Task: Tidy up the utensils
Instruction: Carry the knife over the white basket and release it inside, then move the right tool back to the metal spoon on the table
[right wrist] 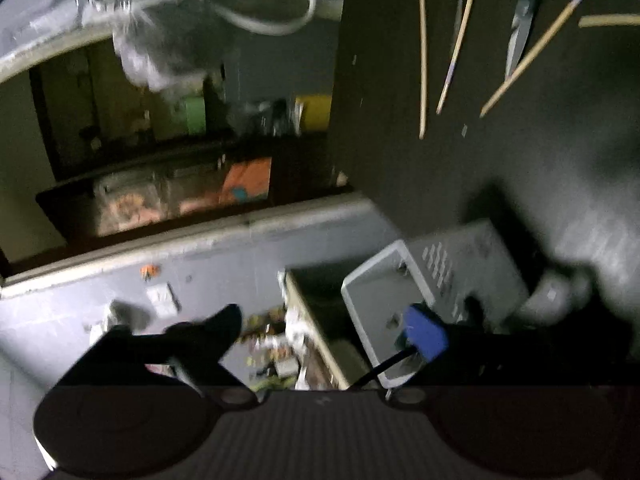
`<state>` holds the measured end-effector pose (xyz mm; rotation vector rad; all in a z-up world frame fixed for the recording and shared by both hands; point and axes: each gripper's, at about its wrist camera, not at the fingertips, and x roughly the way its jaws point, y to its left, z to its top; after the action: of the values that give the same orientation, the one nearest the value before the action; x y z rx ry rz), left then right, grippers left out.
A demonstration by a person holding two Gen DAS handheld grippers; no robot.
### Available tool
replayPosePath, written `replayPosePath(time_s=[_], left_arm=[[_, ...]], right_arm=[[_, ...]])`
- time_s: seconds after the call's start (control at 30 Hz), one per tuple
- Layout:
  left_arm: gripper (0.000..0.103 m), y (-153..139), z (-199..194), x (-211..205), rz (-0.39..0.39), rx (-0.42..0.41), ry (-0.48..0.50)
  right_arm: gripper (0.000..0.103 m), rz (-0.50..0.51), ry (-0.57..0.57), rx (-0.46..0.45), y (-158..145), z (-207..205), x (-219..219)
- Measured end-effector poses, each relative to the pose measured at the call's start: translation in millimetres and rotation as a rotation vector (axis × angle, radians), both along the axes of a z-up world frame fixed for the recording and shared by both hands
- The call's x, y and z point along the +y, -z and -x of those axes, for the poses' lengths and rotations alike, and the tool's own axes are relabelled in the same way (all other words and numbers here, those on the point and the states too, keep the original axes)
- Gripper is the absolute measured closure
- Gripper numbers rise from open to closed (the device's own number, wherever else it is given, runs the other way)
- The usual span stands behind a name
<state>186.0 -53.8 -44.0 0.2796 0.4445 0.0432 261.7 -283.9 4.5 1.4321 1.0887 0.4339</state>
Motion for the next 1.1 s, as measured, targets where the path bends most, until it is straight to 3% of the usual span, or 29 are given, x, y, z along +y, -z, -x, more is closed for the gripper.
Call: replayPosePath(time_s=[0.1,0.33,0.43,0.53,0.67,0.8,0.97,1.1], left_arm=[[0.017,0.1,0.1,-0.2,0.000,0.001,0.001],[0.017,-0.3,-0.1,1.3,0.000,0.001,0.001],[0.017,-0.3,-0.1,1.4,0.000,0.001,0.000],[0.017,-0.8,-0.3,2.0,0.000,0.002,0.000],[0.016,-2.1,1.0,5.6,-0.005,0.004,-0.003],[0.016,-2.1,0.9,5.4,-0.011,0.008,-0.007],[0.016,-3.1,-0.8,4.8,-0.013,0.011,-0.011],[0.015,-3.2,-0.9,4.1,-0.018,0.016,-0.017]], right_arm=[[0.000,0.046,0.066,0.002,8.6,0.0,-16.5],[0.000,0.118,0.194,0.162,52.2,4.6,-42.7],[0.000,0.181,0.203,0.174,65.3,4.3,-45.2],[0.000,0.313,0.189,0.102,66.1,-0.5,-43.0],[0.000,0.527,0.146,-0.096,52.8,-13.7,-32.4],[0.000,0.618,0.084,-0.226,50.6,-31.7,-26.8],[0.000,0.882,0.011,-0.444,47.3,-55.2,-12.0],[0.000,1.057,0.011,-0.551,50.2,-73.9,-7.9]])
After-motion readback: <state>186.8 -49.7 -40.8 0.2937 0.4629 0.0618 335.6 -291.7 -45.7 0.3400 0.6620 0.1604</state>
